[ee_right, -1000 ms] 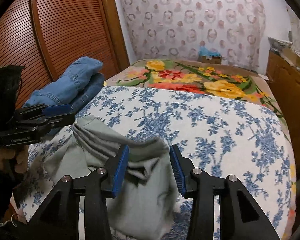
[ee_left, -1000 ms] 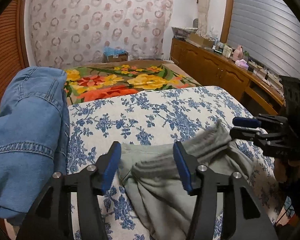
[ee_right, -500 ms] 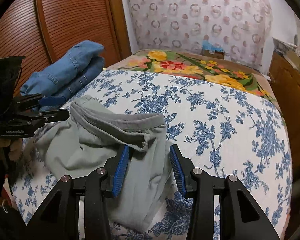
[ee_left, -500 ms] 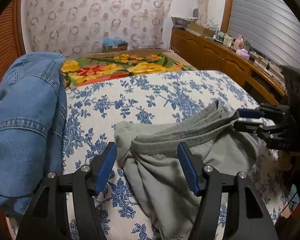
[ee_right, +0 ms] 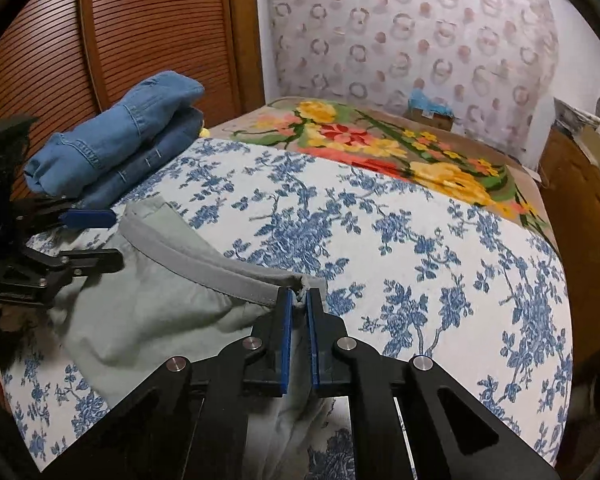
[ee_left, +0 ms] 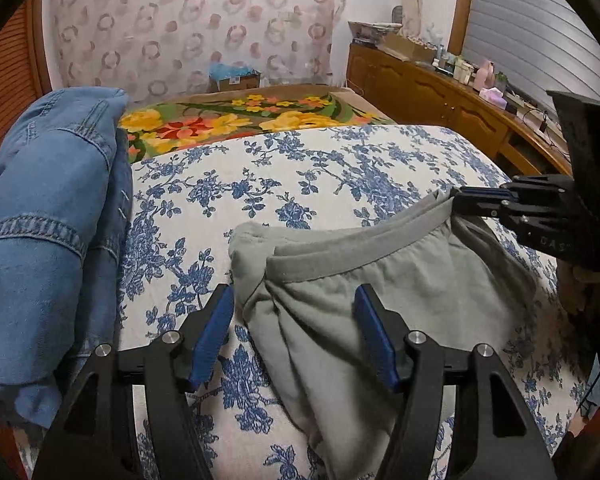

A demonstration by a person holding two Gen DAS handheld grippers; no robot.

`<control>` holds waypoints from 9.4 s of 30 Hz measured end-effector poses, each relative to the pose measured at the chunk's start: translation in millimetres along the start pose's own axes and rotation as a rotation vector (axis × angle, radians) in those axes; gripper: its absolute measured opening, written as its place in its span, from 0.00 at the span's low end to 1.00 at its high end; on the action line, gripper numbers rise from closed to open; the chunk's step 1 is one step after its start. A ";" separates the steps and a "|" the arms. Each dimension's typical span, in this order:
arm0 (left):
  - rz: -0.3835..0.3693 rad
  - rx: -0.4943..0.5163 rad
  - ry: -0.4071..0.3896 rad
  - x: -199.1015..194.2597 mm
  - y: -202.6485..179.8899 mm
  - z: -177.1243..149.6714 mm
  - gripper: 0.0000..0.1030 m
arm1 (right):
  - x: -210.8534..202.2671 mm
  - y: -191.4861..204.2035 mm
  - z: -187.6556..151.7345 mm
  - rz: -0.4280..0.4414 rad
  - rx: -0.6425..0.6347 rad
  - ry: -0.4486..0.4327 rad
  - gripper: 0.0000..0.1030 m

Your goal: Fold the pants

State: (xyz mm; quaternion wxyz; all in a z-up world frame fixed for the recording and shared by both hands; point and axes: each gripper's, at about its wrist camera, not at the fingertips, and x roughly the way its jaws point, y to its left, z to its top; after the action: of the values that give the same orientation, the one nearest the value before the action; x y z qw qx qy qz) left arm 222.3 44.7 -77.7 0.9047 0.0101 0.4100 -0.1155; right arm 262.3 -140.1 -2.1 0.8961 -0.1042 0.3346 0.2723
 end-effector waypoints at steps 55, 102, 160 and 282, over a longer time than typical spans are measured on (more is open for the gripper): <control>-0.042 -0.014 0.063 -40.6 -24.0 -76.4 0.51 | -27.7 31.1 -59.6 -0.091 0.093 0.076 0.81; -0.076 -0.092 0.006 -43.5 -6.6 -77.6 0.12 | -47.5 20.2 -69.3 0.013 0.145 0.078 0.54; -0.152 -0.011 0.064 -95.0 -60.7 -135.3 0.12 | -153.4 20.9 -159.2 0.014 0.211 -0.016 0.05; -0.123 0.053 -0.324 -159.9 -71.5 -20.0 0.18 | -195.3 41.0 -88.9 0.034 0.109 -0.330 0.12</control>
State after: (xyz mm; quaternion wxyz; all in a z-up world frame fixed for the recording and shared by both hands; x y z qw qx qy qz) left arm 90.1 9.5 33.5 0.9495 -0.0099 0.2557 -0.1818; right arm 68.6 -220.6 58.9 0.9385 -0.0038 0.1991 0.2821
